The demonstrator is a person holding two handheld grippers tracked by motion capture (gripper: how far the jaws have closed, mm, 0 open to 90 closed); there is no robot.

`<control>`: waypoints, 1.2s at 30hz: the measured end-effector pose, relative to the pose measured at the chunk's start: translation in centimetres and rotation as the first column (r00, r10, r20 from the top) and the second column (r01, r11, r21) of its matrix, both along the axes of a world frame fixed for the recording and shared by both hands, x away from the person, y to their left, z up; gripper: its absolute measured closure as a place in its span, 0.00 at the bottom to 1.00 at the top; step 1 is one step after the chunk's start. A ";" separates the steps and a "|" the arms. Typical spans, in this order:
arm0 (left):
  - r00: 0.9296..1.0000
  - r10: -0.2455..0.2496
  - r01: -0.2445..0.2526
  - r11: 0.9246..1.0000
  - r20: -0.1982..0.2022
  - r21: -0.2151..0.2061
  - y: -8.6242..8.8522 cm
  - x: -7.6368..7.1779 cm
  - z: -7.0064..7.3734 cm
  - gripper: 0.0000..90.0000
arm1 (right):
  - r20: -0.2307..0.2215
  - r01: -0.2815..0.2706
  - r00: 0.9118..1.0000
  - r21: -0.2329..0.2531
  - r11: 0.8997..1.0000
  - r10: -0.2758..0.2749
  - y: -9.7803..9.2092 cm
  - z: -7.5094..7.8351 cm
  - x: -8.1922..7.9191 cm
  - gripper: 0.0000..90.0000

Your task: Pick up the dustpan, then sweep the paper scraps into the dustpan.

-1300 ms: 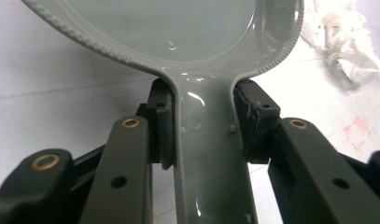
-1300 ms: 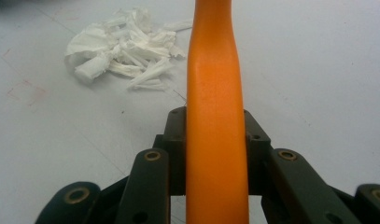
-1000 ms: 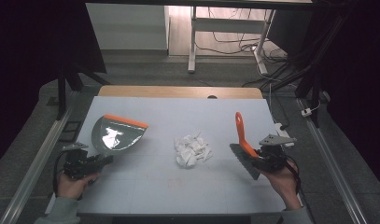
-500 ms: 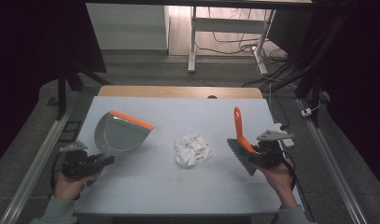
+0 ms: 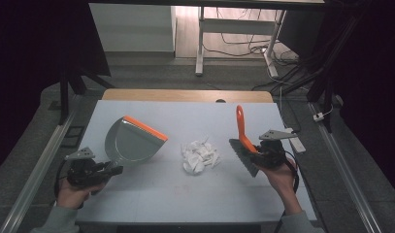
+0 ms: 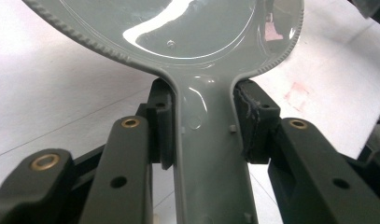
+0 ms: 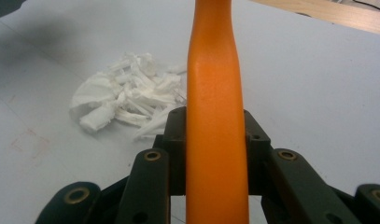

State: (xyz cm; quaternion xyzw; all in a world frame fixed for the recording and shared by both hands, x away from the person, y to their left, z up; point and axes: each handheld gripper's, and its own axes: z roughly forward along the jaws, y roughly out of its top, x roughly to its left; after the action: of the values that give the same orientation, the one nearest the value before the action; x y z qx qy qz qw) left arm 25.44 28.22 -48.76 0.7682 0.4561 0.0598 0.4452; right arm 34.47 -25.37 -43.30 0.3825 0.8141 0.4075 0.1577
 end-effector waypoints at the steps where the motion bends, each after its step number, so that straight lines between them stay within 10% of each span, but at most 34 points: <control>1: 1.000 -0.011 0.011 1.000 0.001 0.000 -0.1 0.0 0.1 0.69 | 0.000 0.000 1.000 0.000 1.000 0.000 0.0 0.0 0.0 0.78; 36: 0.967 -0.254 0.255 0.963 -0.027 0.090 -3.3 -0.6 0.5 0.69 | 0.016 0.003 1.000 0.027 1.000 -0.003 2.6 0.1 1.8 0.78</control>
State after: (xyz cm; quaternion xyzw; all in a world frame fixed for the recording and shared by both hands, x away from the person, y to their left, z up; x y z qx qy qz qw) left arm 24.83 24.92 -48.26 0.8408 0.3536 0.0177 0.4096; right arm 36.24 -22.72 -43.25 0.3826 0.8068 0.4210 0.1596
